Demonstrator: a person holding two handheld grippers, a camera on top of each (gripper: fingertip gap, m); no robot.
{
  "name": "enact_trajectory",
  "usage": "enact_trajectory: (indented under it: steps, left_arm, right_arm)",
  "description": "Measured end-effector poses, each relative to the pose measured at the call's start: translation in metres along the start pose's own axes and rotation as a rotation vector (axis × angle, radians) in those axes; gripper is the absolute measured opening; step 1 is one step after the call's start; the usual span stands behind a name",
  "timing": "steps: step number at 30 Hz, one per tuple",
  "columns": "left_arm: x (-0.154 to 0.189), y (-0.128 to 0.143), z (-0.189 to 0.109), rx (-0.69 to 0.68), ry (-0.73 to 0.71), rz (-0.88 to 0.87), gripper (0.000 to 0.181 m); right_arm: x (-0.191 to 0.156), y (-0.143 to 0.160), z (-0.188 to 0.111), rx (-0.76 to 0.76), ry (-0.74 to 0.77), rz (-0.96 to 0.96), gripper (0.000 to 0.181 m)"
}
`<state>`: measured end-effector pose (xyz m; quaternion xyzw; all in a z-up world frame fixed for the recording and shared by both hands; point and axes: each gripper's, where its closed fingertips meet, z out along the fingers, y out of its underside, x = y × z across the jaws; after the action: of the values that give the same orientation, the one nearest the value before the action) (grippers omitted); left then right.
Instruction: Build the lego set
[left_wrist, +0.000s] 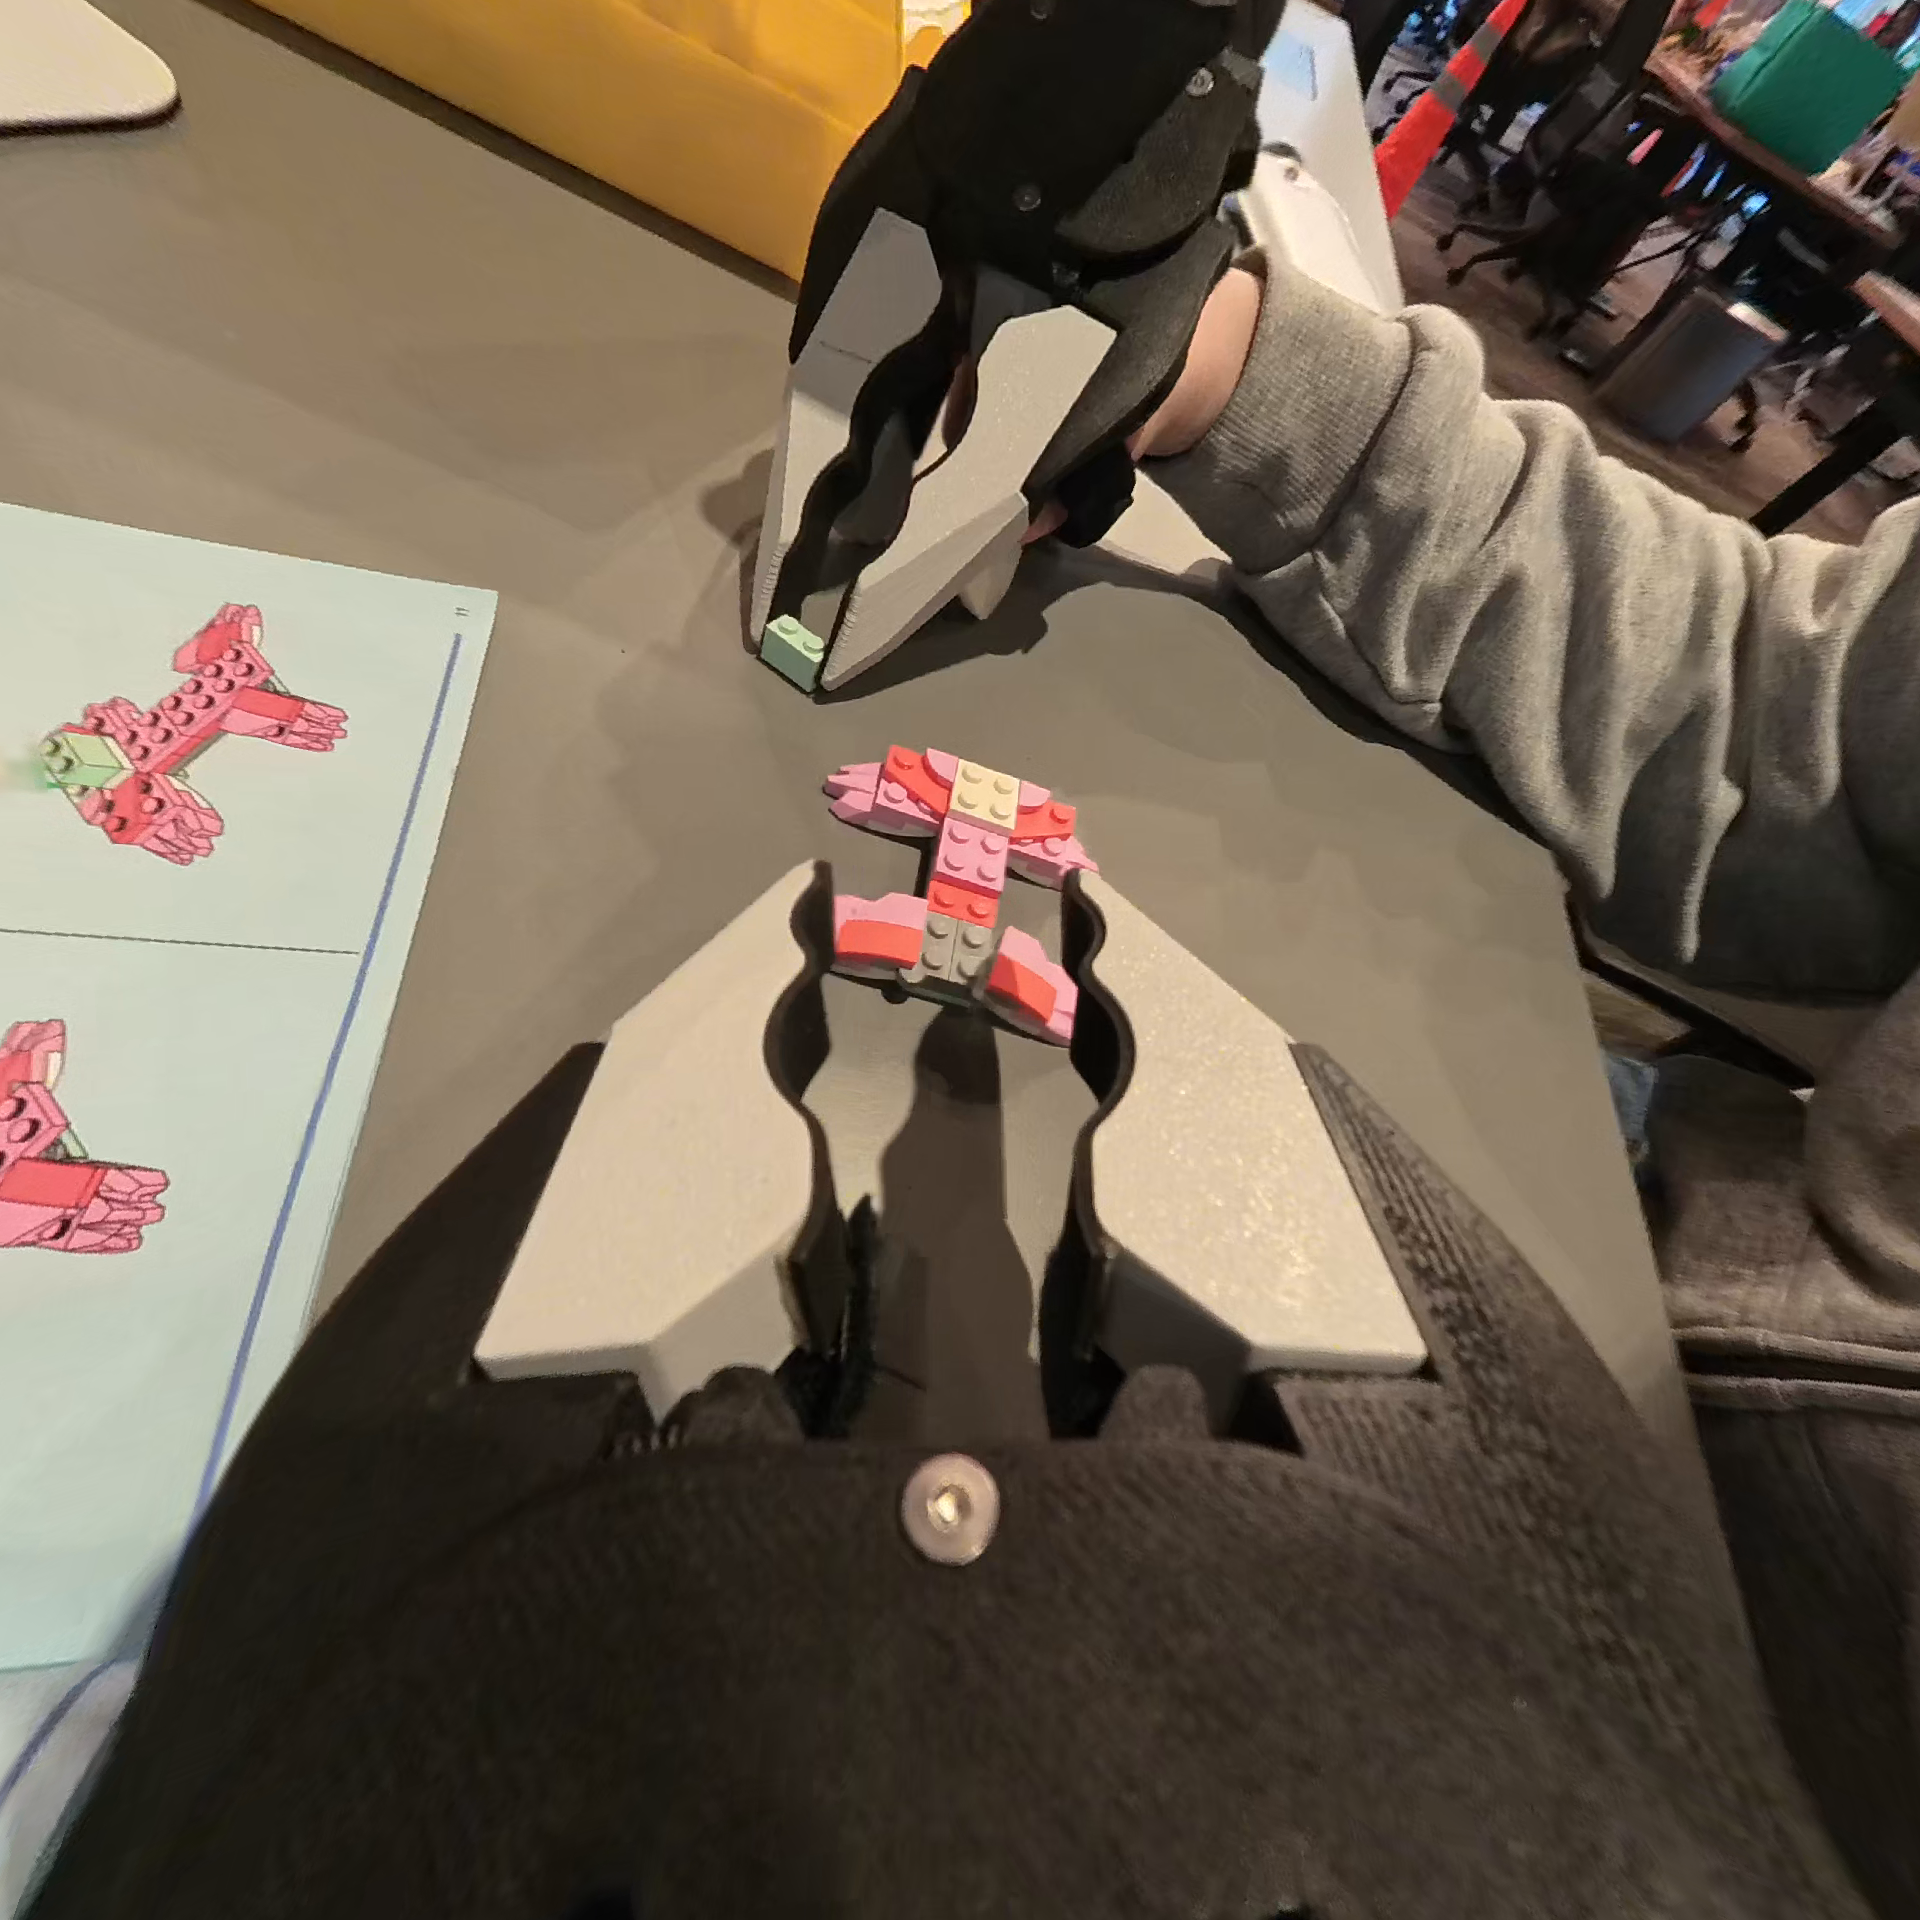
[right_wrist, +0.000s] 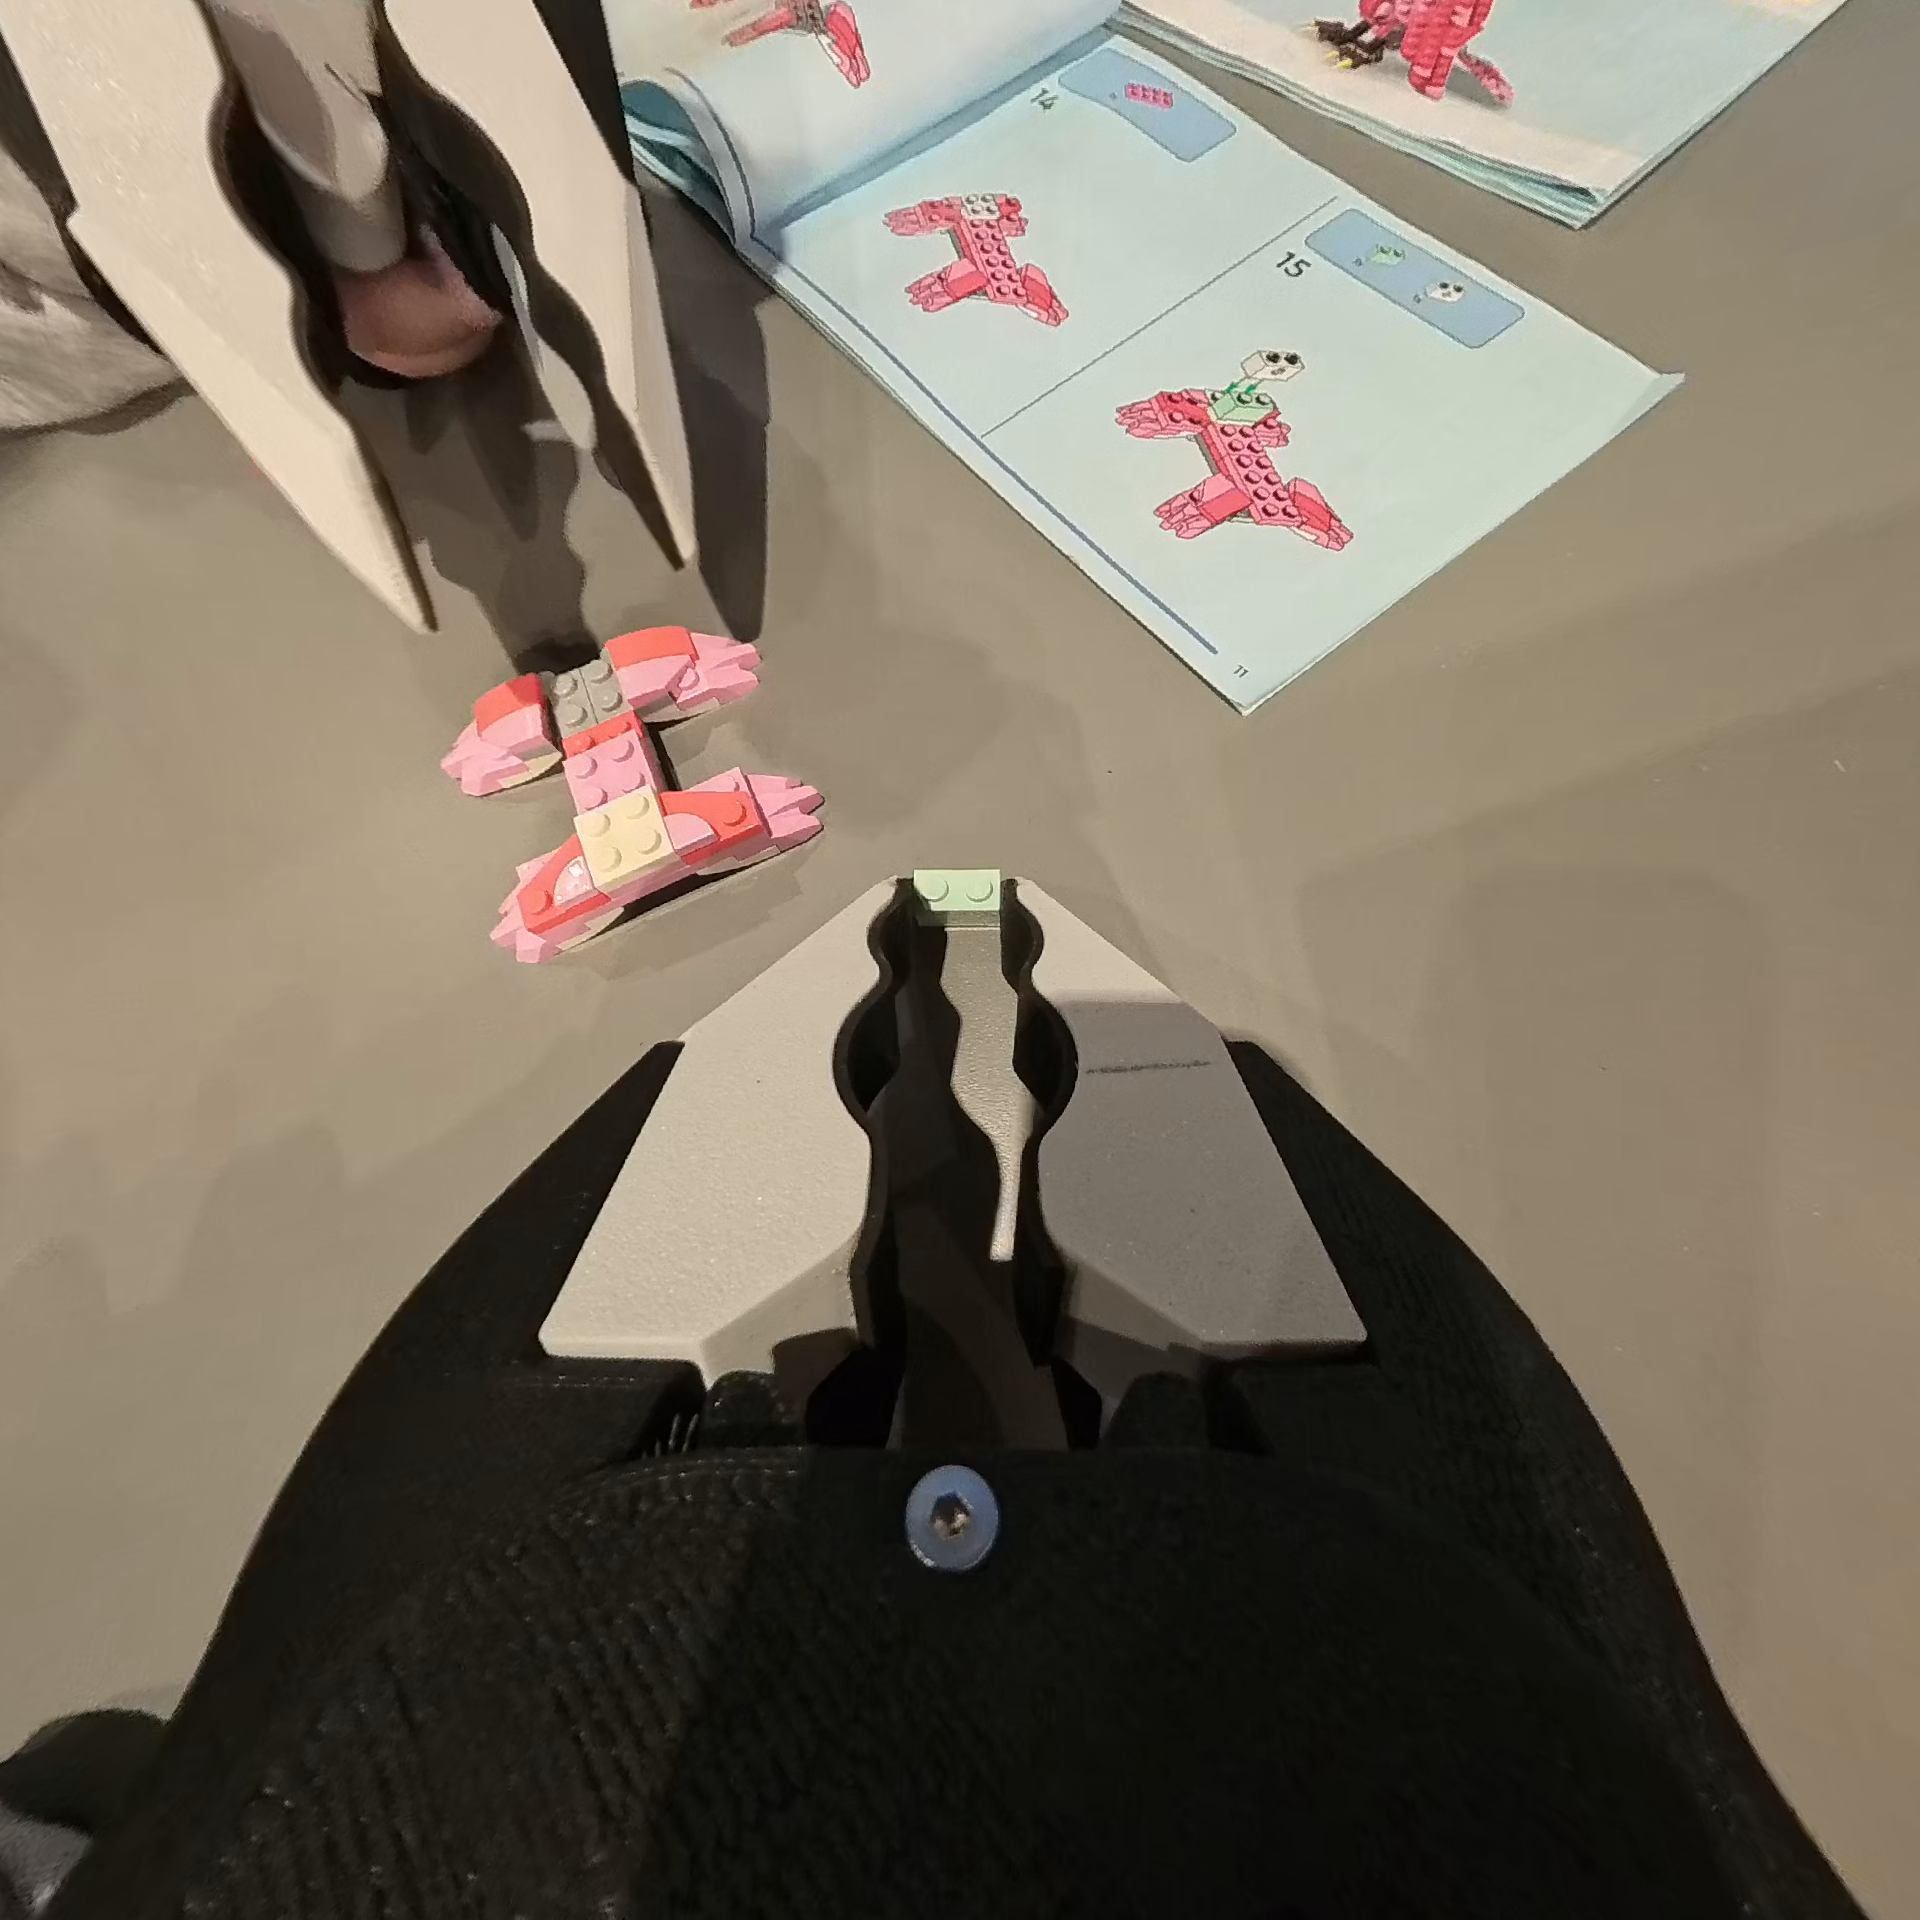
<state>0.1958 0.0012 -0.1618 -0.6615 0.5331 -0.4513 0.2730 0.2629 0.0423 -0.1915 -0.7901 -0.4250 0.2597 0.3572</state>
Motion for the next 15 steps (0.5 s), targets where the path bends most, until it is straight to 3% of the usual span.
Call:
enact_trajectory:
  steps: [5, 8, 11, 15]
  left_arm:
    - [0.006, -0.002, 0.005, -0.001, -0.011, 0.088, 0.046]
    - [0.011, -0.003, 0.011, -0.018, 0.013, 0.141, 0.046]
    - [0.010, -0.001, 0.020, -0.066, 0.007, 0.244, 0.046]
    - [0.007, 0.007, 0.030, -0.149, 0.006, 0.336, 0.044]
  right_arm:
    - [-0.002, -0.004, -0.002, 0.025, -0.015, -0.010, 0.015]
    - [-0.016, -0.021, -0.012, 0.151, -0.078, -0.063, 0.014]
    - [-0.036, -0.035, -0.021, 0.223, -0.177, -0.101, 0.014]
    - [-0.049, -0.040, -0.022, 0.214, -0.183, -0.159, 0.014]
